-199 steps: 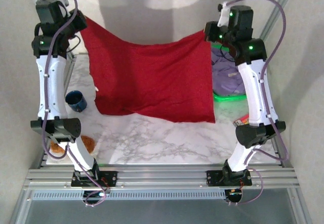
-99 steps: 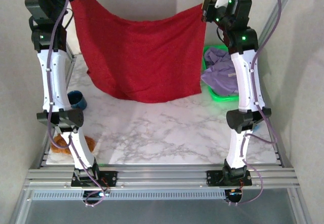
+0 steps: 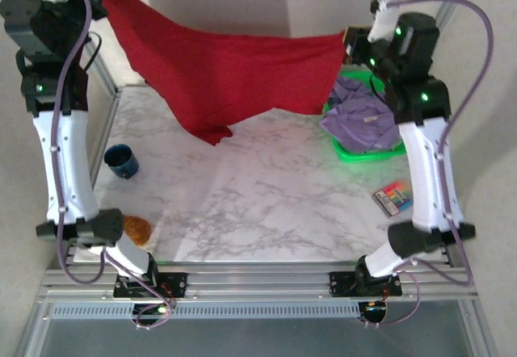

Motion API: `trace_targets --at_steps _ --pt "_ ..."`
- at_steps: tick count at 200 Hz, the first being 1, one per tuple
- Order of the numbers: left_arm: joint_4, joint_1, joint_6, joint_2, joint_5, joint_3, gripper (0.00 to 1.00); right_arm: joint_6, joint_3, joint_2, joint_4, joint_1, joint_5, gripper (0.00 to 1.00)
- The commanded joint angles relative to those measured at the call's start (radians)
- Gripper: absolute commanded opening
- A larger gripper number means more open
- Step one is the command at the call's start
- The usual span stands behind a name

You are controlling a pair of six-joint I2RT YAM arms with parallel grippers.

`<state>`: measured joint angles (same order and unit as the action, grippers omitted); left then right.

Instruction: Fold and stack the t-shirts

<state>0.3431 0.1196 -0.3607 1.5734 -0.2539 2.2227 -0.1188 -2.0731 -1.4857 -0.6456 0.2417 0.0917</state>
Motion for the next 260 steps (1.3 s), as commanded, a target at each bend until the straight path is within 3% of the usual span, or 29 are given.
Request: trace_targets --at_steps 1,31,62,100,190,201,210,227,243,260 --pt "0.075 0.005 0.028 -0.112 0.001 -0.199 0.0 -0.05 0.145 0.127 -0.04 -0.004 0.037 0.0" --pt "0.197 -0.017 0.067 -0.242 -0.034 -0.491 0.0 -0.152 0.358 0.259 -0.174 0.006 0.131 0.0" --pt "0.238 -0.024 0.078 -0.399 -0.012 -0.77 0.0 -0.263 0.71 0.401 -0.17 0.029 0.176 0.0" --pt "0.269 -0.037 0.01 -0.493 -0.056 -0.994 0.0 -0.378 0.972 0.456 -0.161 0.055 0.184 0.0" --pt "0.308 -0.173 -0.132 -0.53 -0.053 -1.379 0.0 -0.505 1.245 0.407 -0.169 0.1 0.079 0.0" --pt "0.299 -0.179 -0.138 -0.503 -0.061 -1.385 0.0 -0.512 1.257 0.391 -0.157 0.103 0.07 0.14" --pt "0.295 -0.179 -0.137 -0.476 -0.069 -1.372 0.27 -0.51 1.252 0.377 -0.16 0.105 0.058 0.31" --pt "0.324 -0.179 -0.108 -0.423 -0.045 -1.302 0.54 -0.495 1.214 0.367 -0.2 0.107 0.02 0.49" --pt "0.372 -0.176 -0.063 -0.354 0.001 -1.19 0.64 -0.473 1.165 0.37 -0.243 0.107 -0.017 0.59" --pt "0.393 -0.162 -0.02 -0.253 -0.003 -1.07 0.68 -0.45 1.114 0.365 -0.279 0.107 -0.04 0.63"
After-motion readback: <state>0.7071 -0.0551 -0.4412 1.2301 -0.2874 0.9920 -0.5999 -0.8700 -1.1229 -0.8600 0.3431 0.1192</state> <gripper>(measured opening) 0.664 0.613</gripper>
